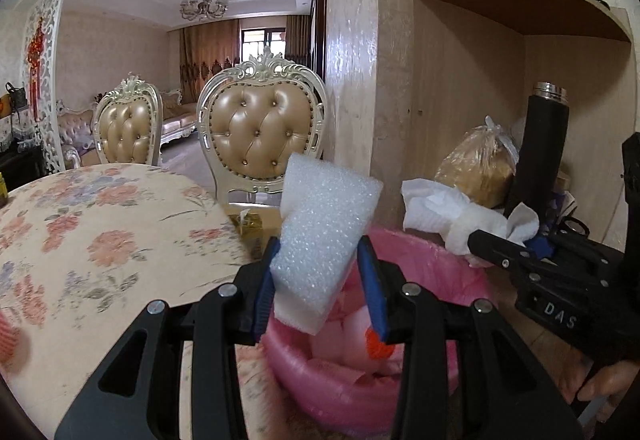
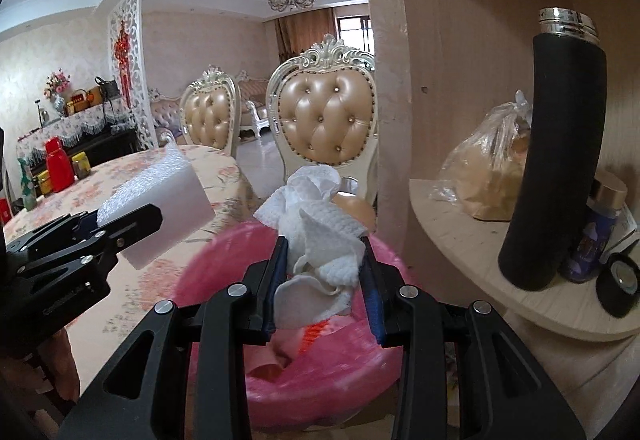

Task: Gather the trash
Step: 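Open both grippers over the pink bin to drop the items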

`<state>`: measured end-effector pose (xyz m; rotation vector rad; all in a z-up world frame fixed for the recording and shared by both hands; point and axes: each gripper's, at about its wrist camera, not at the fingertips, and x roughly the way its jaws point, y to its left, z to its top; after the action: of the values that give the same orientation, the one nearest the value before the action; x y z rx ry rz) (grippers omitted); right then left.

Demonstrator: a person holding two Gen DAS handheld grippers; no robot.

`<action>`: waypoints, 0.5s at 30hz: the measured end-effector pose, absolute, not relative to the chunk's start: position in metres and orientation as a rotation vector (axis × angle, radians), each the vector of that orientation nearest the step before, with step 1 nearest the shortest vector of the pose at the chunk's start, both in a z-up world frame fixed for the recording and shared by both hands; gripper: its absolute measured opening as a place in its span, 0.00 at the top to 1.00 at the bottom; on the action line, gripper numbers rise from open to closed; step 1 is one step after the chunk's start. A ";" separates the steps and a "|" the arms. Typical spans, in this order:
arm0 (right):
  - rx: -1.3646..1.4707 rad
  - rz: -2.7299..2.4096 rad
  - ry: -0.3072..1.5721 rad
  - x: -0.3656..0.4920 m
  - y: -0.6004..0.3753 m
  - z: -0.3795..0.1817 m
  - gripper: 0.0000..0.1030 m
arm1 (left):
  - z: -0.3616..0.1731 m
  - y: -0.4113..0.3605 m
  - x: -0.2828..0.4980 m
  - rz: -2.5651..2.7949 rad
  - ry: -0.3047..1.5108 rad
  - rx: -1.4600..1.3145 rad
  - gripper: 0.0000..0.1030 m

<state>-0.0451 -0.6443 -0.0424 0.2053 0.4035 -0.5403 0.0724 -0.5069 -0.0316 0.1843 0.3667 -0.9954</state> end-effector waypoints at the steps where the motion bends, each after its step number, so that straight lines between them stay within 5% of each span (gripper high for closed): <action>1: 0.207 -0.543 0.405 -0.043 -0.647 -0.043 0.66 | -0.033 -0.512 0.075 -1.009 0.368 0.189 0.57; 3: 0.212 -0.549 0.410 -0.039 -0.654 -0.044 0.66 | -0.036 -0.520 0.078 -1.018 0.374 0.201 0.35; 4: 0.213 -0.550 0.409 -0.037 -0.656 -0.044 0.66 | -0.036 -0.521 0.081 -0.999 0.367 0.203 0.31; 13: 0.211 -0.515 0.436 -0.003 -0.658 -0.050 0.62 | -0.028 -0.461 0.108 -0.818 0.325 0.178 0.08; 15: 0.211 -0.497 0.441 0.008 -0.657 -0.051 0.49 | -0.027 -0.443 0.112 -0.782 0.318 0.187 0.05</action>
<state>0.0083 -0.6566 -0.0512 0.2115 0.4408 -0.4970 0.1116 -0.4425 -0.0270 0.1873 0.3184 -0.7819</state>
